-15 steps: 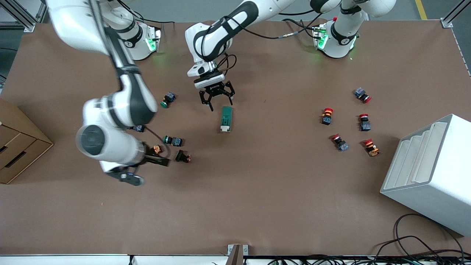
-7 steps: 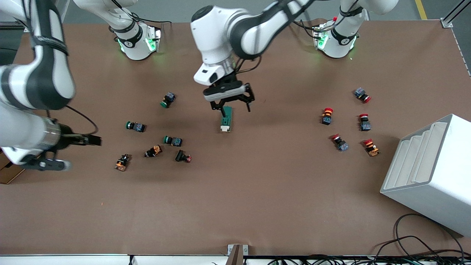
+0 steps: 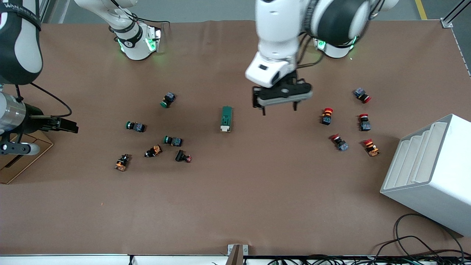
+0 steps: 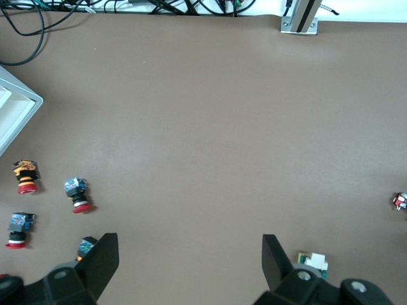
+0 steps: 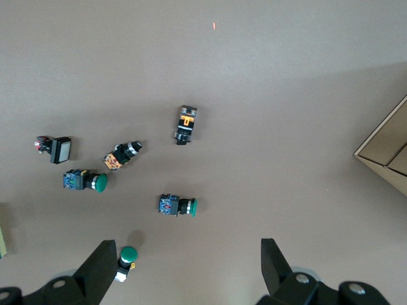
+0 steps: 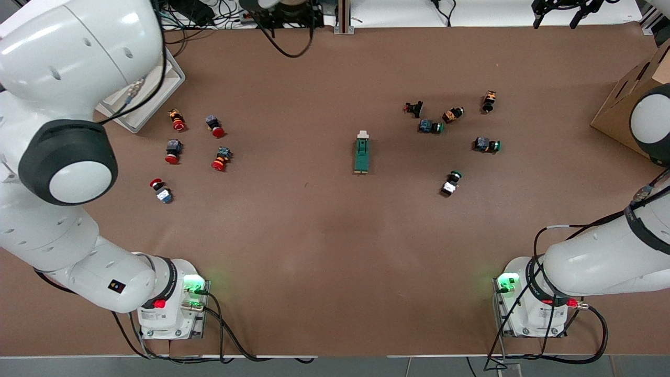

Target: Close load switch with both arms

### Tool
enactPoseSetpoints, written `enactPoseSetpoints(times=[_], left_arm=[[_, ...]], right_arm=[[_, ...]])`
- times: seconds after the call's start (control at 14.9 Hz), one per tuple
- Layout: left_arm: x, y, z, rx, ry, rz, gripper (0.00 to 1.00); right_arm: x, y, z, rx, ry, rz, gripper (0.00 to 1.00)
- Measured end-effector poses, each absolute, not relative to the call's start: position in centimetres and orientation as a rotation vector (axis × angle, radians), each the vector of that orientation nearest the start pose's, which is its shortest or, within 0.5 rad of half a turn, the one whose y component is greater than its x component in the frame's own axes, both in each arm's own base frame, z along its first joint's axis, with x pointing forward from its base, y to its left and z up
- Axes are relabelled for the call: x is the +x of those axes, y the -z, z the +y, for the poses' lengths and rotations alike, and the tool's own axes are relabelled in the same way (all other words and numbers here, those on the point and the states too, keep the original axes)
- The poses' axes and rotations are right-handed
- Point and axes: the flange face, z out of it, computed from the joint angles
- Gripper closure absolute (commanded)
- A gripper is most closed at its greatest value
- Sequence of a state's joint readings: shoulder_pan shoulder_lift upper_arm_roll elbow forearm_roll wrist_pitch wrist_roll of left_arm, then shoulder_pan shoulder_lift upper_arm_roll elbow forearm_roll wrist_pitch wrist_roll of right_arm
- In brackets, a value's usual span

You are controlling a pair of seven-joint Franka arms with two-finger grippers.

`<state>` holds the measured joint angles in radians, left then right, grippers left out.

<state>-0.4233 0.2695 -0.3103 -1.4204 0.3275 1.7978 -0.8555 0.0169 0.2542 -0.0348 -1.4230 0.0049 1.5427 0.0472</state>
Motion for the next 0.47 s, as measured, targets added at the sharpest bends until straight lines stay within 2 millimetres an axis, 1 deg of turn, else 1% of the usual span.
enactPoseSetpoints(times=[0.2,0.27,0.34,0.47], left_arm=[[54.8,-58.5,-33.9,-3.090,0.340,-0.104,0.02],[55.4,-59.3,-32.0,-3.109,0.324,-0.085,0.01],[55.8,-60.2,-30.0,-3.114,0.303,-0.051,0.00],[56.2,-62.1,-25.0,-3.103,0.240,0.057,0.00]], right_arm=[[61.6,-55.6,-0.5,-3.135,-0.195,0.088,0.00],[61.2,-56.1,-0.3,-3.134,-0.204,0.084,0.00],[60.8,-56.6,-0.2,-3.134,-0.214,0.080,0.00],[60.4,-57.5,0.0,-3.134,-0.204,0.075,0.00]])
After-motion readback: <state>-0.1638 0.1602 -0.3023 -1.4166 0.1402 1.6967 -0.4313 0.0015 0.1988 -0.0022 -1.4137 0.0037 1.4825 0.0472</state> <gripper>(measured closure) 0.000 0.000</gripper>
